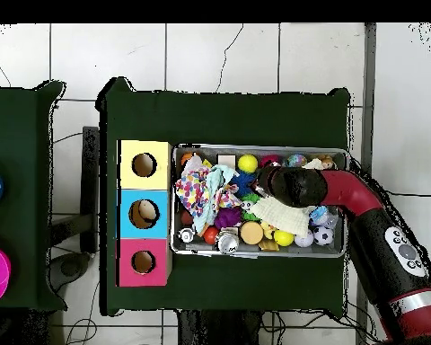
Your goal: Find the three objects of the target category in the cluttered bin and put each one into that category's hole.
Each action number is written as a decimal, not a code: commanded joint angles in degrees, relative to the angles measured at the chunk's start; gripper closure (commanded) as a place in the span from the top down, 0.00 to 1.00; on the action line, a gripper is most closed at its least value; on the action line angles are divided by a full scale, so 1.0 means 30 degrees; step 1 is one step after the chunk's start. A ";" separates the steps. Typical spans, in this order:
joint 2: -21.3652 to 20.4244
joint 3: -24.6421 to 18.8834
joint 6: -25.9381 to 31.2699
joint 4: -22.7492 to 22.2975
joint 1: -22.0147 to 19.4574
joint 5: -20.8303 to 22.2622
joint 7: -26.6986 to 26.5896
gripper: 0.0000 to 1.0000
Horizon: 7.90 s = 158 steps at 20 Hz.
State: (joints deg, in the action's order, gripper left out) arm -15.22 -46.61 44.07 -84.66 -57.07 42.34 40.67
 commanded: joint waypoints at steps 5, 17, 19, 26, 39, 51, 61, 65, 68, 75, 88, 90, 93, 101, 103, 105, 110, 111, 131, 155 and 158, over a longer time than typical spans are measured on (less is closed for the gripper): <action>0.2069 -0.0300 0.3377 0.1367 -0.0168 0.0117 -0.8278 1.00; 0.1992 -0.0462 0.5667 0.1238 -0.0258 -0.0980 -1.0033 1.00; 0.1893 -0.0503 0.5806 0.1596 -0.0125 -0.0935 -1.0196 1.00; 0.1511 -0.0306 0.4184 0.2213 0.0543 -0.0450 -0.8426 1.00; -0.2714 0.1678 0.1749 0.0199 0.1495 -0.3590 0.2446 1.00; -0.3250 0.6425 -0.1451 0.0896 0.3298 -0.6646 0.9340 1.00; -0.3400 0.9015 -0.3774 -0.0240 0.4242 -0.6795 1.1439 1.00; -0.4290 1.1777 -0.4806 -0.0785 0.5636 -0.7381 1.5761 1.00; -0.4570 1.3597 -0.4610 -0.1382 0.6411 -0.8567 1.8166 1.00; -0.4261 1.5695 -0.5686 -0.2156 0.7185 -1.0504 2.1081 1.00; -0.4032 1.6806 -0.8136 -0.4566 0.8515 -1.5913 2.7667 1.00; -0.4134 1.6446 -0.8563 -0.4508 0.8384 -1.6013 2.7712 1.00; -0.4139 1.5570 -0.8860 -0.3931 0.8155 -1.6043 2.7343 1.00; -0.4041 1.4833 -0.8471 -0.3166 0.8706 -1.6679 2.7161 1.00; -0.3895 1.4755 -0.8419 -0.3144 0.8877 -1.6937 2.7279 1.00; -0.4033 1.4236 -0.8648 -0.3557 0.8702 -1.7208 2.7195 1.00; -0.4132 1.3624 -0.9282 -0.4088 0.8671 -1.7533 2.7158 1.00; -0.4062 1.3606 -0.9366 -0.4127 0.8767 -1.7656 2.7282 1.00; -0.3854 1.1924 -1.1489 -0.4765 0.8289 -1.8247 2.7339 1.00; -0.2635 1.2464 -1.4186 -0.6764 0.8064 -1.7646 2.7980 1.00; -0.2462 1.2158 -1.4481 -0.6702 0.7665 -1.7355 2.7479 1.00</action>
State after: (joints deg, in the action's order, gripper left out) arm -25.78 -5.13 6.09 -101.57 -31.47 -9.95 111.57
